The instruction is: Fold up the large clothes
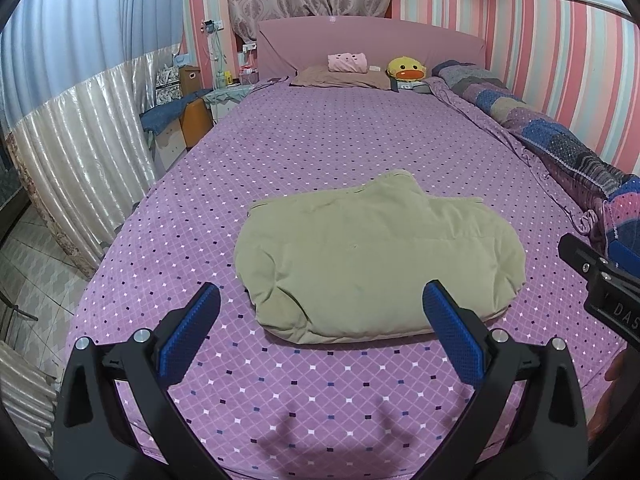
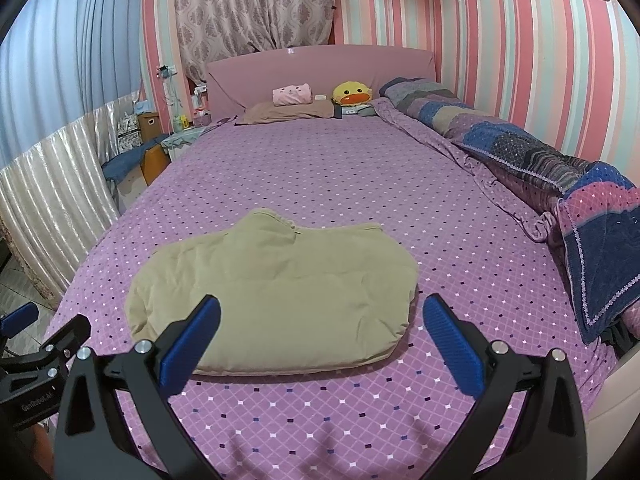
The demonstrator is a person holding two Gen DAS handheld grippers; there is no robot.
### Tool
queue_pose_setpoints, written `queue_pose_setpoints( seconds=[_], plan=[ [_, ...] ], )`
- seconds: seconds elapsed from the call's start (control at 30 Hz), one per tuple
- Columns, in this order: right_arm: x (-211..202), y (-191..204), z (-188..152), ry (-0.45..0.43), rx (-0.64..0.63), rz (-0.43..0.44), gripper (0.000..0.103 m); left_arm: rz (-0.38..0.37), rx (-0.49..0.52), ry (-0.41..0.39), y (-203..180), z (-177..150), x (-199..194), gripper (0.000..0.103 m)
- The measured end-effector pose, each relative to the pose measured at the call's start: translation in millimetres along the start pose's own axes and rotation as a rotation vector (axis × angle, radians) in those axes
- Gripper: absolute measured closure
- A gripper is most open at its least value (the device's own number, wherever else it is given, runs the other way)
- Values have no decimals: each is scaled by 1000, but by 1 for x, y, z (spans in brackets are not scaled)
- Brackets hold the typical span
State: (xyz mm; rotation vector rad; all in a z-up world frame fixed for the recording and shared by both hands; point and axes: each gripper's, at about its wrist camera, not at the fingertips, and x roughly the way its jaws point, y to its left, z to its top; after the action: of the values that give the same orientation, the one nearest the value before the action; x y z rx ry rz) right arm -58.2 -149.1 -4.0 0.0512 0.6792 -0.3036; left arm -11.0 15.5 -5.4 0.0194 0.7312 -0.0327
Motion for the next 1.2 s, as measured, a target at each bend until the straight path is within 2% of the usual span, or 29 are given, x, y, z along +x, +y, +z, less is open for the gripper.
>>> queue_pose_setpoints(
  seconds=[1.2],
  plan=[
    [1,-3,1,5,-2,-4,2,11,10,-4,0,-2,-3,3]
  ],
)
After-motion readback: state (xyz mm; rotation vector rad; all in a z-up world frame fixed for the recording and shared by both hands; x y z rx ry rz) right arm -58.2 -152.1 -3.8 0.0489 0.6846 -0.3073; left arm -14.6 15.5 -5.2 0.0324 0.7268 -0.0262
